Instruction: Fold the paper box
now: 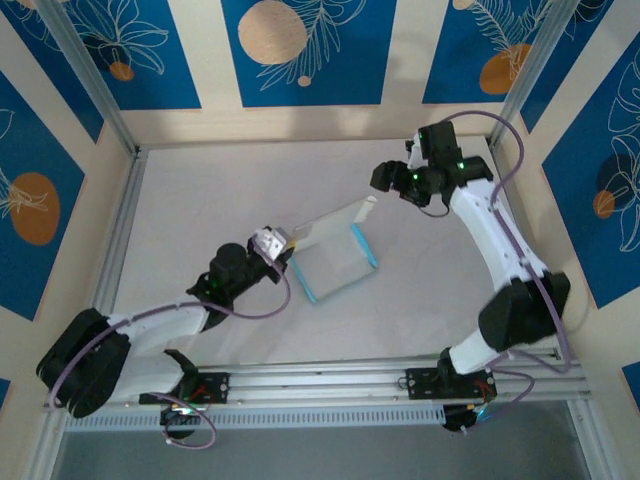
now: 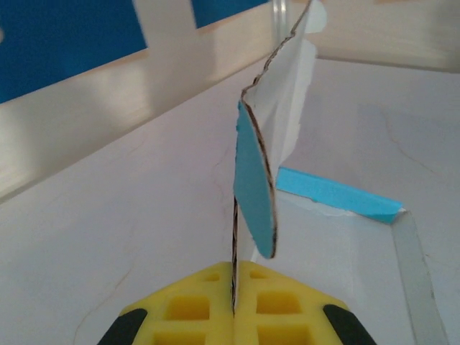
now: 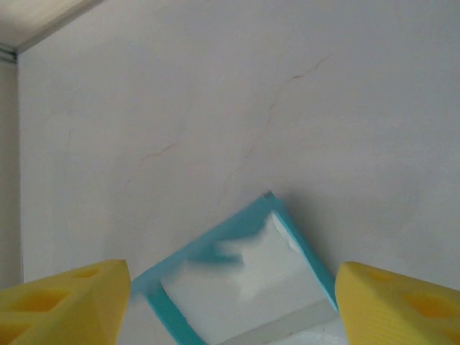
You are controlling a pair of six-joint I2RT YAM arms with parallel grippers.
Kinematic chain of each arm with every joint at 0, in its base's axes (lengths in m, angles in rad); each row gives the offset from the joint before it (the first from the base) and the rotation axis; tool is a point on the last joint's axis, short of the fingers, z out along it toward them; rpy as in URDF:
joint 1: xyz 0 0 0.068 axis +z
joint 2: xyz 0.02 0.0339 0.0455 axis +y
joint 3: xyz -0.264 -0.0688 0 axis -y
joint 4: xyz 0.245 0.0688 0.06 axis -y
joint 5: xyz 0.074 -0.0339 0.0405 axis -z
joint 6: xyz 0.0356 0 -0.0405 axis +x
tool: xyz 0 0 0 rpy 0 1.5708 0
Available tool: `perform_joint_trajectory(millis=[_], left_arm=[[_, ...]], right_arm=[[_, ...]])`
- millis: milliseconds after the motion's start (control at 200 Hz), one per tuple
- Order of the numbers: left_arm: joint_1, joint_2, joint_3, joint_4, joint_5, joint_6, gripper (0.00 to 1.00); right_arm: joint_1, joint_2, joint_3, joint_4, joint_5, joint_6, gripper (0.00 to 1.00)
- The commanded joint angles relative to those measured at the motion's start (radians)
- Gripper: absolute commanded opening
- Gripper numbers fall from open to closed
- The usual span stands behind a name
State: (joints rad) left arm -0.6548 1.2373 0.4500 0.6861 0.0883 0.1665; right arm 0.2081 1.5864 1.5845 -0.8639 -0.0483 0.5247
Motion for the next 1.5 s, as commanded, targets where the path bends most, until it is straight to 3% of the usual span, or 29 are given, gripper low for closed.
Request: perform_joint_trajectory(millis=[0, 105, 280, 450, 660, 800, 1015, 1256, 1496], left_arm=[[0.061, 0.062, 0.072, -0.042, 0.266, 0.149, 0.00], [0.115, 0.129, 0.112, -0.018, 0.381, 0.188, 0.00], [0.135, 0.217, 0.148, 0.023, 0.456, 0.266, 0.00], [0.151, 0.294, 0.159, 0.101, 0.495, 0.277, 0.00], [0.189, 0.343, 0.150, 0.250, 0.519, 0.179, 0.00], [0.195, 0.355, 0.158, 0.258, 0.535, 0.165, 0.00], [0.202, 0.362, 0.150, 0.275, 0.508, 0.155, 0.00], [0.205, 0.381, 0.149, 0.341, 0.452, 0.082, 0.00], [0.204, 0.390, 0.149, 0.365, 0.427, 0.047, 0.00]], right_arm=[[-0.014, 0.098, 0.116, -0.211, -0.008, 0.045, 0.77], [-0.056, 0.176, 0.194, -0.303, 0.020, 0.125, 0.78], [-0.151, 0.205, 0.027, -0.198, -0.269, 0.245, 0.78], [-0.150, 0.270, -0.003, -0.175, -0.345, 0.244, 0.77], [-0.152, 0.310, 0.052, -0.184, -0.225, 0.200, 0.73], [-0.156, 0.372, 0.123, -0.210, -0.174, 0.147, 0.71], [-0.091, 0.453, 0.165, -0.246, -0.276, 0.140, 0.70], [-0.066, 0.388, 0.022, -0.178, -0.389, 0.217, 0.69], [-0.049, 0.353, -0.018, -0.167, -0.416, 0.262, 0.69]])
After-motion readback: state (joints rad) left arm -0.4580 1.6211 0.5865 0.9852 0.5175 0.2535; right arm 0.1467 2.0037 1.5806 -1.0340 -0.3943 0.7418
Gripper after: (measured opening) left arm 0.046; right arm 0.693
